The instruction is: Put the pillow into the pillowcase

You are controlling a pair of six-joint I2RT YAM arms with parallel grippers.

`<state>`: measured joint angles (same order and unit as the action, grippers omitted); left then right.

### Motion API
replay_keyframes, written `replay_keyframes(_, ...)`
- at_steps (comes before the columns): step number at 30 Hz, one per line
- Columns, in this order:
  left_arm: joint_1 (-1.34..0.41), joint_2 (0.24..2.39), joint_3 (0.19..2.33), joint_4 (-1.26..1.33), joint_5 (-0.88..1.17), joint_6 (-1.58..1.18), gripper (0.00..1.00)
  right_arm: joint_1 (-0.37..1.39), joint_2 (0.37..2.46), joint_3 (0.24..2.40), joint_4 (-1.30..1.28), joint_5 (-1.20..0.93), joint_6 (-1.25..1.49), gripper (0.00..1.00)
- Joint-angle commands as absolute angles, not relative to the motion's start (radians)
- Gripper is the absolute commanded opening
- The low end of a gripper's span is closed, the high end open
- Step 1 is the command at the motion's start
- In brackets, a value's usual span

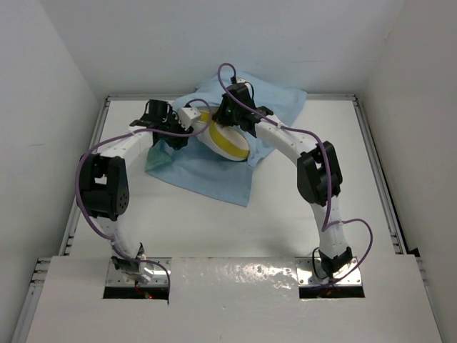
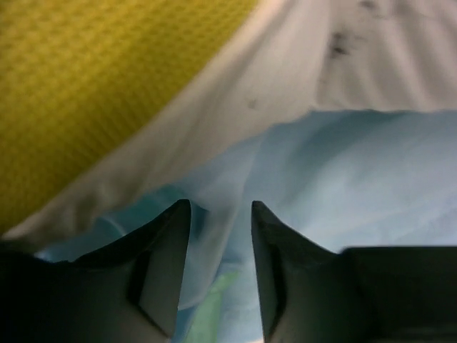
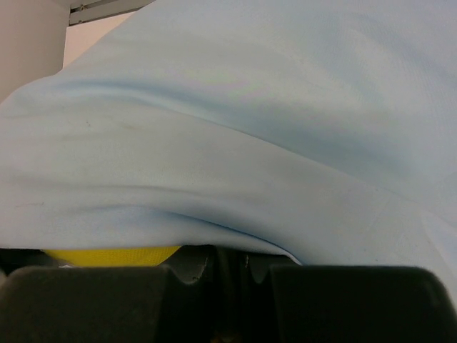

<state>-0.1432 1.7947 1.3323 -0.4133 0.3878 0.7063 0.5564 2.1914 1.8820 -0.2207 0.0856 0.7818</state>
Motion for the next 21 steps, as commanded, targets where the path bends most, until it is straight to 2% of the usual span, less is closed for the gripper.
replay_keyframes(1, -0.147, 1.807, 1.309, -0.258, 0.335, 0.628, 0.25, 0.526, 2.160, 1.890, -0.146, 0.215, 0.761, 0.00)
replay_keyframes(2, -0.146, 1.813, 1.307, -0.220, 0.316, 0.617, 0.04, 0.528, 2.158, 1.884, -0.149, 0.215, 0.762, 0.00)
replay_keyframes(3, -0.146, 1.816, 1.308, -0.210, 0.305, 0.606, 0.00, 0.526, 2.155, 1.879, -0.149, 0.215, 0.761, 0.00)
replay_keyframes(6, -0.141, 1.836, 1.319, -0.221, 0.311, 0.609, 0.00, 0.528, 2.138, 1.858, -0.143, 0.216, 0.755, 0.00)
replay_keyframes(8, -0.126, 1.839, 1.334, -0.292, 0.385, 0.620, 0.00, 0.526, 2.134, 1.855, -0.143, 0.221, 0.742, 0.00)
replay_keyframes(10, -0.066, 1.833, 1.385, -0.406, 0.717, 0.690, 0.00, 0.526, 2.131, 1.861, -0.150, 0.229, 0.715, 0.00)
replay_keyframes(11, -0.023, 1.838, 1.419, -0.627, 0.848, 0.842, 0.00, 0.526, 2.134, 1.876, -0.159, 0.239, 0.707, 0.00)
replay_keyframes(12, -0.012, 1.842, 1.502, -0.732, 0.976, 0.904, 0.00, 0.526, 2.140, 1.884, -0.166, 0.253, 0.683, 0.00)
replay_keyframes(13, -0.006, 1.859, 1.547, -0.975, 1.004, 0.976, 0.00, 0.528, 2.143, 1.902, -0.176, 0.265, 0.672, 0.00)
replay_keyframes(14, 0.000, 1.868, 1.622, -1.106, 1.029, 1.182, 0.00, 0.528, 2.151, 1.913, -0.186, 0.287, 0.664, 0.00)
replay_keyframes(16, 0.018, 1.871, 1.655, -1.318, 1.038, 1.345, 0.00, 0.529, 2.187, 1.943, -0.225, 0.316, 0.628, 0.00)
replay_keyframes(21, 0.035, 1.734, 1.571, -1.319, 1.070, 1.350, 0.00, 0.554, 2.316, 2.054, -0.355, 0.383, 0.430, 0.00)
